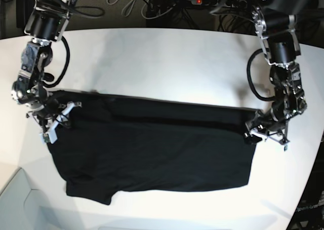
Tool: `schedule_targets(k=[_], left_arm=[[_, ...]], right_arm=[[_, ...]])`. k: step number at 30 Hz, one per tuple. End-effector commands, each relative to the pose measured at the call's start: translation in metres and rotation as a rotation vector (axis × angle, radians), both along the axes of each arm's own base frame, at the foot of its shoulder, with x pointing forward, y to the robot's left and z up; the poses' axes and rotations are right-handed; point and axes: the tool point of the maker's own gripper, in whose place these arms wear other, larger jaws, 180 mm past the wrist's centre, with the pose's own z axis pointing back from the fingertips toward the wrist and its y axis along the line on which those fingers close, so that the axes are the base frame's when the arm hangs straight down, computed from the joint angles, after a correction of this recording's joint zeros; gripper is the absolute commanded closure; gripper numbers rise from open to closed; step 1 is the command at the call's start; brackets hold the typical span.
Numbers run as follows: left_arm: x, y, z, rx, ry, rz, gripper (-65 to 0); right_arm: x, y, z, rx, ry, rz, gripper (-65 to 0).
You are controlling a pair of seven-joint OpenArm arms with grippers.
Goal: Layout the t-shirt on the table in an organized manner, then fold the t-shirt properly
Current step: 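Lift the shirt edge with both grippers and pull it toward the robot, then hold the raised shirt edge steady with both grippers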
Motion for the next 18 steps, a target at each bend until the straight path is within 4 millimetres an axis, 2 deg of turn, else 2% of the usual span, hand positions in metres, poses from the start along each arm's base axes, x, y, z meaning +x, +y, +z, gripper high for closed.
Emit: schedule_targets(k=[1,3,5,8,9,13,16,18], left_arm=[[0.016,0.007,0.025,0.008,-0.076,0.009,-43.0],[0.017,0.008,0.035,0.024,-0.099,0.003,-47.2],[0.009,0.013,0.041,0.055,-0.12,-0.001,-49.4],[-0.003,0.013,0.046,0.088,-0.137,-0.014,-50.0],[-0.009,0.013,0.041,0.093,-0.127,-0.015,-50.0],[-0.028,0.015,0.016,0.091,-0.064,-0.014,-50.0],[-0.034,0.016,0.002,0.077,-0.024,-0.008,-50.0],[-0.035,0.014,-0.001,0.071,-0.017,-0.007,-50.0]], right_arm=[[0.013,-0.01,0.027,-0.011,-0.087,-0.017,-26.7],[0.011,-0.018,0.041,-0.027,-0.125,-0.04,-32.5],[0.005,-0.027,0.05,-0.045,-0.151,-0.064,-36.9],[-0.006,-0.033,0.061,-0.078,-0.176,-0.075,-42.0],[-0.011,-0.034,0.061,-0.085,-0.177,-0.079,-42.4],[-0.033,-0.031,0.047,-0.087,-0.14,-0.083,-42.3],[-0.043,-0.03,0.036,-0.083,-0.109,-0.083,-42.3],[-0.048,-0.027,0.03,-0.073,-0.094,-0.083,-42.3]])
